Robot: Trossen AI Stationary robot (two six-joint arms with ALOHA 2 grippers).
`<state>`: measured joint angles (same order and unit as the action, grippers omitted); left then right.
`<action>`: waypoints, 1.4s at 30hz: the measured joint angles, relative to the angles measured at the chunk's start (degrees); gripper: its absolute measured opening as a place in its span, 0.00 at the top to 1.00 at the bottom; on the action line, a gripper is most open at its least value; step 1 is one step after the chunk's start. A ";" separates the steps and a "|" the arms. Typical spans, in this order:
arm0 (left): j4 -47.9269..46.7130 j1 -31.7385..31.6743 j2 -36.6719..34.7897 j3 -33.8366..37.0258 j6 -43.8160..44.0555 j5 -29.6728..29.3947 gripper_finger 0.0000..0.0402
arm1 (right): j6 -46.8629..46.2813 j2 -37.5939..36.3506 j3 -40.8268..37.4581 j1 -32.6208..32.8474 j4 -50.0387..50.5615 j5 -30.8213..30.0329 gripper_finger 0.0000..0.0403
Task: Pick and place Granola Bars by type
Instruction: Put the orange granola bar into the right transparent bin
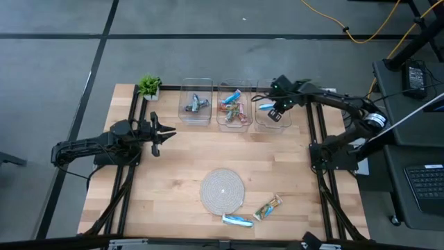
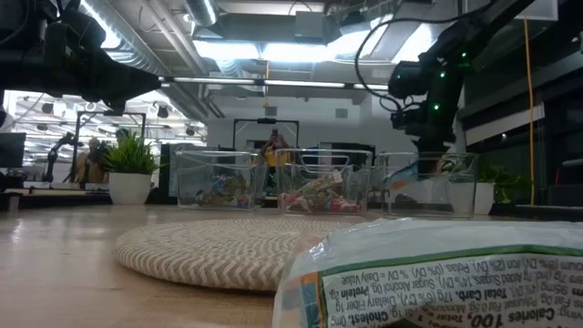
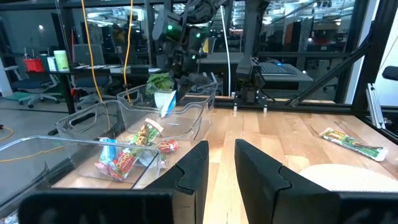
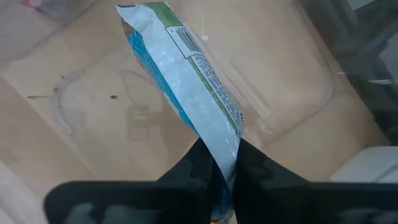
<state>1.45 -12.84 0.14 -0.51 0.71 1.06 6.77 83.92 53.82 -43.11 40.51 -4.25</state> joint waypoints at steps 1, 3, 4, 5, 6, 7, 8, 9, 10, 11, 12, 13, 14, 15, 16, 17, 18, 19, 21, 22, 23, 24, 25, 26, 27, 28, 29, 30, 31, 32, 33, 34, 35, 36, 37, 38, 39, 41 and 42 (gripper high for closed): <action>0.00 0.00 0.00 0.01 0.00 0.01 0.82 | 0.14 0.47 0.00 0.00 -0.26 0.00 0.91; 0.00 0.00 0.00 0.00 0.01 0.01 0.82 | 0.21 1.27 0.00 -0.02 -0.92 -0.02 0.89; 0.00 0.00 0.00 0.01 0.02 0.02 0.82 | 0.26 1.73 0.00 -0.02 -1.10 0.00 0.88; 0.00 0.00 0.00 -0.01 0.00 0.02 0.82 | 0.47 2.17 0.00 -0.02 -1.29 0.00 0.88; 0.00 -0.01 0.00 0.00 0.00 0.01 0.82 | 0.61 2.55 0.00 -0.02 -1.65 0.00 0.89; 0.00 0.00 0.00 0.02 0.00 0.02 0.82 | 0.79 2.90 0.00 -0.02 -2.08 0.01 0.90; 0.00 0.00 0.00 0.00 0.00 0.00 0.82 | 0.89 3.27 0.00 -0.02 -2.35 0.12 0.92; 0.00 0.00 0.00 0.02 0.02 0.02 0.82 | 1.02 3.71 0.00 -0.02 -2.53 0.39 0.93; 0.00 -0.01 0.00 0.00 0.00 0.02 0.82 | 1.09 4.08 0.00 -0.03 -2.90 0.96 0.93; 0.00 -0.01 0.00 0.02 0.00 0.02 0.82 | 1.19 4.39 0.00 -0.13 -3.35 1.41 0.93; 0.01 0.00 0.00 -0.01 0.00 0.00 0.82 | 1.24 4.62 0.00 -0.17 -3.75 1.45 0.93; 0.00 0.00 0.00 0.01 0.00 0.00 0.82 | 1.26 4.85 0.00 -0.25 -4.02 1.44 0.93; 0.00 -0.01 0.00 0.00 0.00 0.00 0.82 | 1.26 5.12 0.00 -0.44 -4.07 1.43 0.93; 0.00 0.00 0.00 0.02 0.02 0.00 0.82 | 1.28 5.36 0.00 -0.62 -4.05 1.44 0.91; 0.00 0.00 0.00 -0.01 0.00 0.00 0.82 | 1.28 5.55 0.00 -0.80 -4.09 1.44 0.90; 0.00 -0.01 0.00 0.02 0.01 0.01 0.82 | 1.28 5.70 0.00 -1.03 -4.06 1.46 0.88; 0.01 0.00 0.00 0.01 0.00 0.01 0.82 | 1.28 5.86 0.00 -1.30 -3.93 1.49 0.87; 0.00 0.00 0.00 0.00 0.00 0.00 0.82 | 1.28 5.94 0.00 -1.51 -3.87 1.49 0.87; 0.00 0.00 0.00 0.01 0.00 0.00 0.82 | 1.28 5.95 0.00 -1.90 -3.91 1.46 0.87; 0.00 0.00 0.00 0.00 0.01 0.00 0.82 | 1.28 5.95 0.00 -2.06 -3.91 1.46 0.88; 0.00 0.00 0.00 0.02 0.00 0.01 0.82 | 1.28 5.95 0.00 -2.21 -3.89 1.46 0.89; 0.01 -0.02 0.00 0.01 0.00 0.02 0.82 | 1.28 5.95 0.00 -2.32 -3.90 1.49 0.90; 0.01 -0.01 0.00 0.01 0.01 0.01 0.82 | 1.28 5.95 0.00 -2.45 -3.91 1.47 0.90; 0.01 -0.01 0.00 0.01 0.00 0.02 0.82 | 1.28 5.95 0.00 -2.49 -3.89 1.46 0.91; 0.00 -0.01 0.00 0.02 0.01 0.02 0.82 | 1.28 5.95 0.00 -2.49 -3.89 1.46 0.91; 0.00 0.00 0.00 0.00 0.00 0.00 0.82 | 1.32 5.95 0.00 -2.49 -3.89 1.46 0.90; 0.00 0.00 0.00 0.01 0.00 0.01 0.82 | 1.47 5.95 0.00 -2.49 -3.89 1.46 0.90; 0.00 0.00 0.00 0.00 0.00 0.01 0.82 | 1.66 5.95 0.00 -2.49 -3.89 1.46 0.89; 0.02 0.00 0.00 -0.01 0.00 0.02 0.82 | 2.10 5.95 0.00 -2.49 -3.89 1.47 0.88; 0.00 0.00 0.00 0.01 0.00 0.02 0.82 | 2.45 5.95 0.00 -2.49 -3.89 1.49 0.86; 0.00 0.00 0.00 0.00 0.00 0.02 0.82 | 2.58 5.95 0.00 -2.49 -3.86 1.49 0.85; 0.00 -0.01 0.00 0.01 0.02 0.00 0.82 | 2.64 5.95 0.00 -2.49 -3.80 1.49 0.84; 0.00 -0.01 0.00 0.01 0.00 0.00 0.82 | 2.80 5.95 0.00 -2.49 -3.66 1.49 0.82; 0.00 -0.01 0.00 0.00 0.00 0.00 0.82 | 3.04 5.95 0.00 -2.49 -3.50 1.50 0.81; 0.00 -0.01 0.00 0.02 0.00 0.01 0.82 | 3.54 5.95 0.00 -2.48 -3.36 1.51 0.79; 0.01 -0.01 0.00 0.00 0.02 0.01 0.82 | 3.90 5.95 0.00 -2.47 -3.32 1.53 0.77; 0.02 -0.02 0.00 0.00 0.00 0.02 0.82 | 4.03 5.95 0.00 -2.47 -3.35 1.53 0.76; 0.00 -0.01 0.00 0.02 0.01 0.02 0.82 | 4.03 5.95 0.00 -2.47 -3.37 1.49 0.72; 0.00 0.00 0.00 0.02 0.02 0.01 0.82 | 4.03 5.95 0.00 -2.47 -3.48 1.44 0.70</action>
<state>1.45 -12.84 0.14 -0.49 0.73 1.08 10.81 89.86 53.82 -45.58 37.03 -2.81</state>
